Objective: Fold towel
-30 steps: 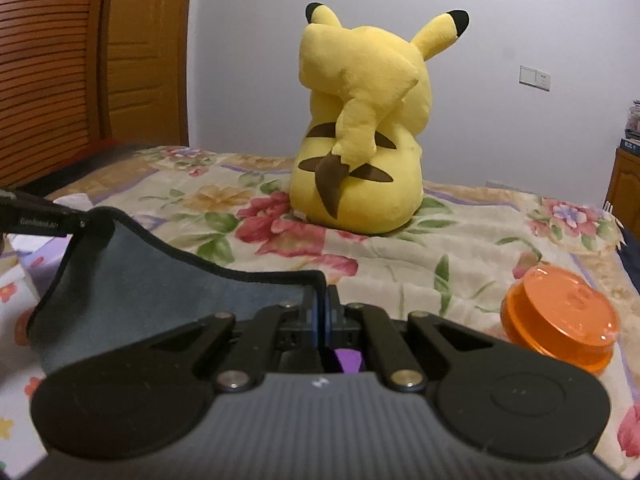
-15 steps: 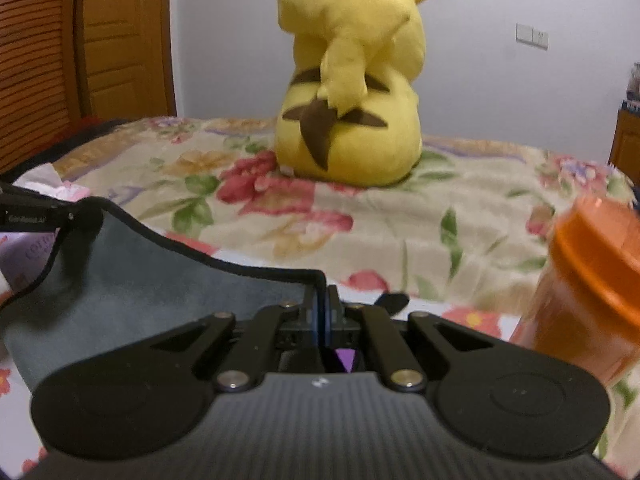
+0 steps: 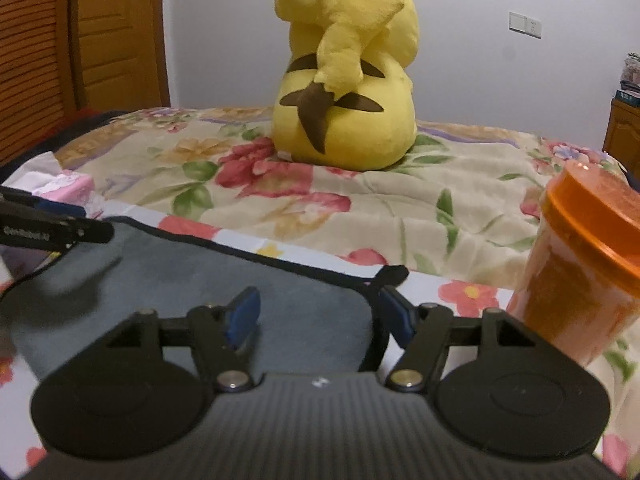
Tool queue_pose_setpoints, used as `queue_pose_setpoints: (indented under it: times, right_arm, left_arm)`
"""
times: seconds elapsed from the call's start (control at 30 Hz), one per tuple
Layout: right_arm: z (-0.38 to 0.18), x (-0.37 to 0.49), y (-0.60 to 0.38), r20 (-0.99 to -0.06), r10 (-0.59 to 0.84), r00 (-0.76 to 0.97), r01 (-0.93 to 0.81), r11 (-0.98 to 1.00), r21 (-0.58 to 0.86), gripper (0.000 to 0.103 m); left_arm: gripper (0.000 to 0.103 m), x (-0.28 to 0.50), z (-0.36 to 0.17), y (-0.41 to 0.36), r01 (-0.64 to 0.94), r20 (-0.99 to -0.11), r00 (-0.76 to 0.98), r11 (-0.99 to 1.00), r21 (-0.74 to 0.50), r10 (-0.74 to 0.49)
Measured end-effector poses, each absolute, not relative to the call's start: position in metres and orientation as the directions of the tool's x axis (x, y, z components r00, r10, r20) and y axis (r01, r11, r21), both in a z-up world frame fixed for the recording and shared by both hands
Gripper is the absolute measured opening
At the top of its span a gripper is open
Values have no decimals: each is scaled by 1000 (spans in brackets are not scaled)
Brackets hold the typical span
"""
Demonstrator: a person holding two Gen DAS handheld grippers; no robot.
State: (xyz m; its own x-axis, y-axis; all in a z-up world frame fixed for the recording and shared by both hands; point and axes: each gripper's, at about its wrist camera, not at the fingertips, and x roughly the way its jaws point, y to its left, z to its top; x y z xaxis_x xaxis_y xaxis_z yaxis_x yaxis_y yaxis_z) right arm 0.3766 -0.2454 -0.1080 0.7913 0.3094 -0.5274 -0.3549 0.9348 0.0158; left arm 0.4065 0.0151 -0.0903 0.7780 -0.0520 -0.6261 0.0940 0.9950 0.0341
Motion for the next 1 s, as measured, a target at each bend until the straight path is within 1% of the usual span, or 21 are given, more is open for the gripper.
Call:
queue_pose_setpoints:
  times: [0.17, 0.37, 0.47, 0.6, 0.77, 1.0]
  right_arm:
    - [-98, 356, -247, -541, 339, 770, -366, 929, 61, 72]
    - [-86, 325, -243, -561, 329, 759, -372, 927, 41, 73]
    - [-76, 311, -242, -564, 331, 757, -375, 926, 41, 74]
    - [-64, 292, -241, -560, 336, 757, -385, 922, 33, 74]
    - [-52, 273, -239, -548, 343, 763, -395, 918, 25, 79]
    - [-32, 252, -237, -523, 360, 773, -406, 913, 28, 81]
  left_arm:
    - [66, 390, -90, 7, 123, -650, 757, 991, 54, -59]
    - [68, 364, -85, 3, 142, -668, 741, 988, 54, -70]
    - [71, 349, -77, 2, 150, -670, 738, 987, 55, -75]
    - [72, 333, -62, 2, 164, -664, 744, 984, 66, -80]
    - [73, 313, -32, 7, 165, -638, 765, 985, 58, -91]
    - [76, 293, -5, 11, 165, -617, 783, 983, 85, -78]
